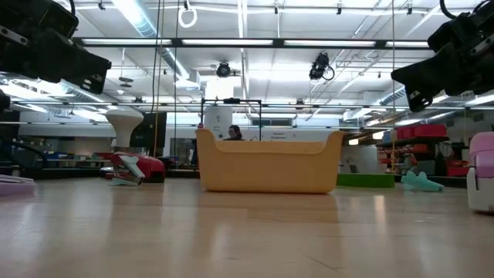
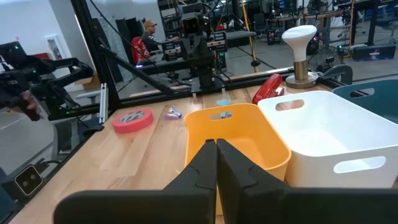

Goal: Pick and place Stapler, Stapler remover, tape
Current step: Put the red stapler into the yellow bin

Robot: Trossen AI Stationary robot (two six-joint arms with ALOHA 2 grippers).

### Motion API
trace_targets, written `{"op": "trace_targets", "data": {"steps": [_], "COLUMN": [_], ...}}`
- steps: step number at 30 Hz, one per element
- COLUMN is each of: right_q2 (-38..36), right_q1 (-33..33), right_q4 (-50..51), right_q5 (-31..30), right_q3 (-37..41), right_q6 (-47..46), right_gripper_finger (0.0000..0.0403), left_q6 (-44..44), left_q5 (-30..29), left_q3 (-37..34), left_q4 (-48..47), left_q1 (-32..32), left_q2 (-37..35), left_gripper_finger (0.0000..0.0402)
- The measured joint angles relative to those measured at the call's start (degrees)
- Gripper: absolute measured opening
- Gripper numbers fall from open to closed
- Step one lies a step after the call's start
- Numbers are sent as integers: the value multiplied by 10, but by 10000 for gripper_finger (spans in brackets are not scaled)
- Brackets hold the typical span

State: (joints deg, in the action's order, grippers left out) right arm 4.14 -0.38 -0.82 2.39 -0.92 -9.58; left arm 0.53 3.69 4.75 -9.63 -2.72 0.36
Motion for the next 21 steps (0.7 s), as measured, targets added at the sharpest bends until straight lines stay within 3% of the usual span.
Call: {"op": "trace_targets", "data": {"steps": [21], "right_q2": [0], "right_q1": [0], "right_q4": [0], "right_q5": [0], "right_q3": [0], "right_q6": [0], "right_gripper_finger": [7], "left_q6": [-3], "left_q5": [-37], "left_q3": [0], "left_q4": [67], "left_q1": [0], "left_q2": [0], "left_gripper_finger": [3]}}
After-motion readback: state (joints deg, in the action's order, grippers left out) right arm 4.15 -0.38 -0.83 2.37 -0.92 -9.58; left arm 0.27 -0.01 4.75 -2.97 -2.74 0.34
